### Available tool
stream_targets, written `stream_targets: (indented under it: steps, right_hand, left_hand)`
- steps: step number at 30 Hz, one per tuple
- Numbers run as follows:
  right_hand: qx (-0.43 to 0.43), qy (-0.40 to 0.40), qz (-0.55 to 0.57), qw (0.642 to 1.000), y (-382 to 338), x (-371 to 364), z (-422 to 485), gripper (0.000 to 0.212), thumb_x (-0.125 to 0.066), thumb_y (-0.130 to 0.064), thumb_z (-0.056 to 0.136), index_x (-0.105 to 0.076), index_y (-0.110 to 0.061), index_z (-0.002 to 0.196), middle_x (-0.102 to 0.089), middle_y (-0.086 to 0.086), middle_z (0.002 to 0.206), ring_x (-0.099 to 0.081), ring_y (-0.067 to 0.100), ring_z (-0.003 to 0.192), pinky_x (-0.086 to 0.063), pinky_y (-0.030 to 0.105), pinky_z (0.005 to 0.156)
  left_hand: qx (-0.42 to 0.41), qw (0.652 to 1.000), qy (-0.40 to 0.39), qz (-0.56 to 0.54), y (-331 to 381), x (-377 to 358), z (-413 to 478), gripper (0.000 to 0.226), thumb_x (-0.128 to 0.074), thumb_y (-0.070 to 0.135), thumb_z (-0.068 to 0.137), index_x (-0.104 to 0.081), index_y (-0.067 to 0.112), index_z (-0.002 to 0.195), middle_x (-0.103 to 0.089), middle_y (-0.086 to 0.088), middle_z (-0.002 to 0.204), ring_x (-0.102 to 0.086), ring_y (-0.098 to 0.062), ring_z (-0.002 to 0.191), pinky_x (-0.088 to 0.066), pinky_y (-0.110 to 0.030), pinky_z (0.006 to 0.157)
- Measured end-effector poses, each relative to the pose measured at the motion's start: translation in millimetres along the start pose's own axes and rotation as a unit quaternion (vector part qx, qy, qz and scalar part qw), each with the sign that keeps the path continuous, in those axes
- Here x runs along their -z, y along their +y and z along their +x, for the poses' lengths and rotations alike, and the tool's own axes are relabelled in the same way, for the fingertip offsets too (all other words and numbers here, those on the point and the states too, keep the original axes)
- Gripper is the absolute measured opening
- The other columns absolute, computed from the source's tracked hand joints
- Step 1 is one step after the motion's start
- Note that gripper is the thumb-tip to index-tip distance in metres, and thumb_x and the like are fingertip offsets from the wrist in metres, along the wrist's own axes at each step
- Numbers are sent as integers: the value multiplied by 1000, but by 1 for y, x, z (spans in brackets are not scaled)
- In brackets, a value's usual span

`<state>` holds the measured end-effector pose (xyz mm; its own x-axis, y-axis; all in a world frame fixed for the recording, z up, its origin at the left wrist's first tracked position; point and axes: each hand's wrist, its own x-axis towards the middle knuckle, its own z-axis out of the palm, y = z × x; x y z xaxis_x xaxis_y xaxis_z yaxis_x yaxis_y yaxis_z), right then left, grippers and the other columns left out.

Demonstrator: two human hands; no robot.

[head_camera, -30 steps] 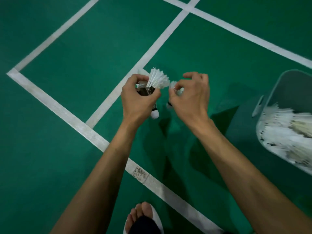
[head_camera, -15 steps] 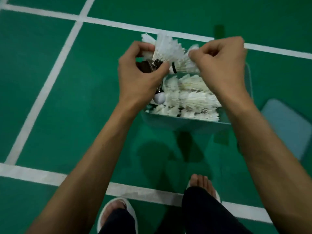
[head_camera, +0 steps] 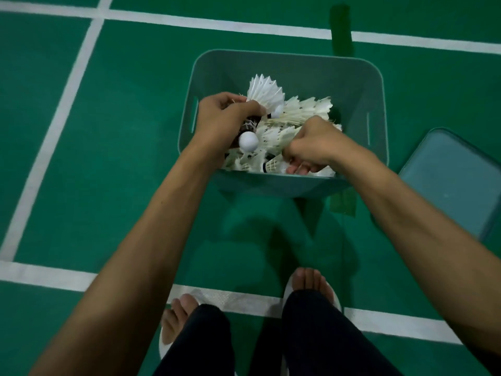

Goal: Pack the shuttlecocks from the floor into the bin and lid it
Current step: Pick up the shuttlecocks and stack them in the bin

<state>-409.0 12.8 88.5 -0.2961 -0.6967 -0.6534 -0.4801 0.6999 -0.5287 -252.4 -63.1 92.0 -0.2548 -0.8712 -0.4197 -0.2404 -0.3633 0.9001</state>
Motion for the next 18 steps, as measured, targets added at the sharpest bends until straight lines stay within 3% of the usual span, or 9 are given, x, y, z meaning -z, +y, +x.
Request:
stream_targets:
  steps: [2,8,12,14,16,18]
  right_hand:
    - [11,-35,10,999,-3,-10,5,14,-66,-4,89,-73,6,95,-76,11,70,-57,17,45,-45,22,45]
    - [26,-82,18,996,-7,-28,21,15,-65,-3,92,-75,1,103,-72,10,78,-51,17,53,-44,17,46]
    - [20,-90,31,995,0,-11,20,19,-77,-20,90,-77,-2,95,-77,10,83,-62,20,60,-55,29,60]
    - [18,-37,-6,999,5,7,11,23,-82,-28,84,-79,-5,85,-79,6,80,-71,19,63,-58,31,63]
    - [30,66,-29,997,9,26,1,19,-86,-28,80,-79,-10,79,-79,5,77,-75,16,66,-56,28,60]
    - [95,164,-23,982,10,38,-7,23,-88,-27,77,-76,-15,92,-78,3,92,-74,15,74,-55,30,68]
  left_hand:
    - [10,1000,-10,1,-1,2,2,20,-83,13,74,-71,8,88,-70,-8,85,-65,-21,68,-55,-36,61]
    - [14,999,-34,31,0,0,14,12,-80,15,78,-73,9,85,-69,-4,81,-63,-15,63,-50,-24,50]
    - [28,997,-63,44,-5,4,19,10,-80,14,78,-73,8,83,-70,-7,81,-63,-16,61,-51,-25,51]
    - [28,997,-68,39,-6,8,22,9,-80,13,78,-74,8,82,-71,-9,83,-64,-17,63,-53,-27,53]
    - [24,996,-78,46,-5,11,23,6,-79,12,78,-75,8,79,-71,-9,83,-64,-17,64,-52,-28,53]
    - [15,992,-108,68,-3,13,21,7,-79,11,78,-75,11,71,-70,-6,78,-63,-18,65,-51,-28,55]
